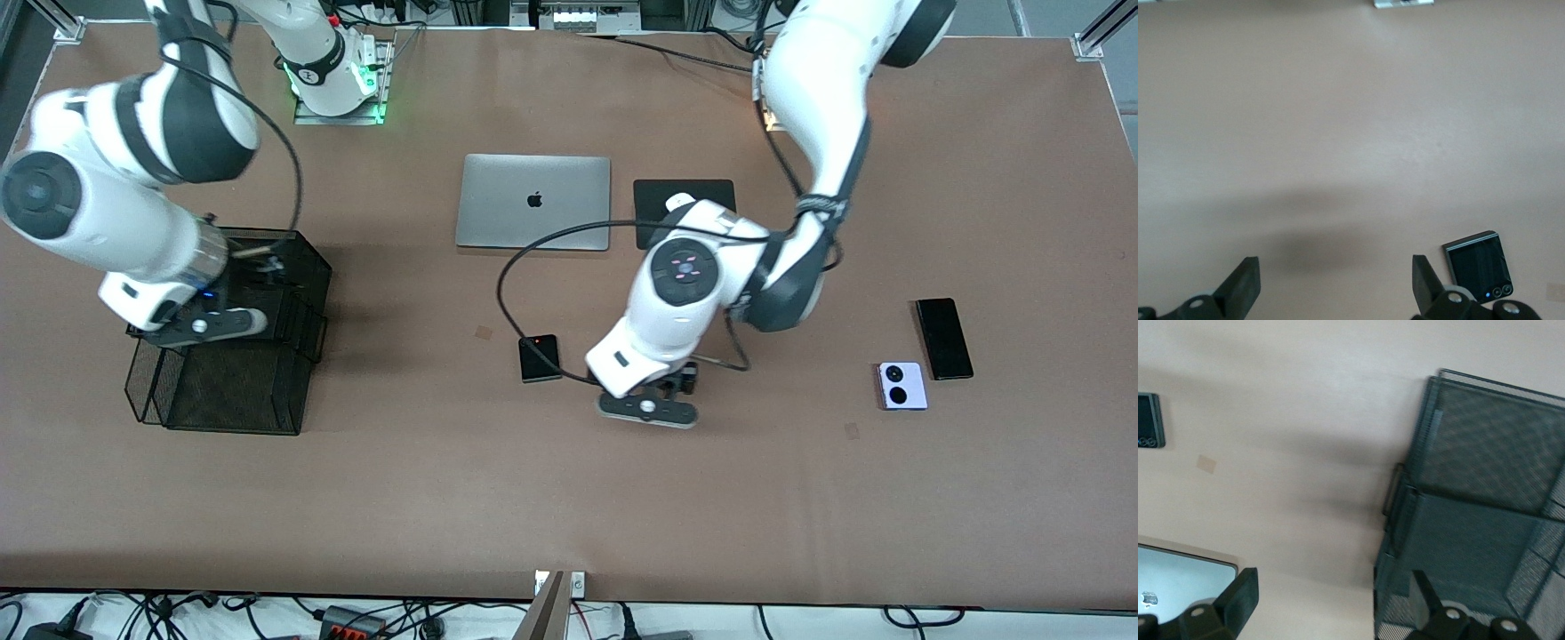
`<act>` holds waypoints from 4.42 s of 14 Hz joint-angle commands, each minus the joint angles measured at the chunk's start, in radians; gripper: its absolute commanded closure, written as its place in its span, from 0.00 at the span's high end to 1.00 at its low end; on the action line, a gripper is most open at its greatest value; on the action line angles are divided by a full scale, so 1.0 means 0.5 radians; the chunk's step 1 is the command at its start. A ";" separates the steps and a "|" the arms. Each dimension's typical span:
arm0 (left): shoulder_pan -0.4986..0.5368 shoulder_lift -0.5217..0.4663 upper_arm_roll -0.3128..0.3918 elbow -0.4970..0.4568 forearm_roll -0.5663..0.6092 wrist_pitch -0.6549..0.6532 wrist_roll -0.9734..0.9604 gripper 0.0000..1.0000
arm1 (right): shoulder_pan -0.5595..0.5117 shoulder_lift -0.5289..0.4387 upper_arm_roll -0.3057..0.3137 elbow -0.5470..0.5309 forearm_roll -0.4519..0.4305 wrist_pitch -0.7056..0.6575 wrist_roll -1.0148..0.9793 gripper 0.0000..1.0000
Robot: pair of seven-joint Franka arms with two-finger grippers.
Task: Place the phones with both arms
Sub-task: 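Grasp the black flip phone with the right gripper while the left gripper withdraws, then grasp the white flip phone with the left gripper while the right gripper holds, then carry the black phone over the basket while the left gripper carries the white phone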
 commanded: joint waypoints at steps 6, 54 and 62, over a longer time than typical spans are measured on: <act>0.438 -0.410 -0.033 -0.486 -0.006 -0.207 0.545 1.00 | 0.354 0.505 0.077 0.396 0.029 0.228 -0.057 1.00; 1.488 -0.306 -0.131 -1.671 -0.067 1.272 1.129 1.00 | 0.867 1.251 -0.027 0.787 -0.020 0.851 0.916 0.28; 1.488 -0.300 -0.165 -1.671 -0.076 1.257 1.104 0.54 | 0.426 0.641 -0.114 0.554 -0.017 0.112 0.744 0.29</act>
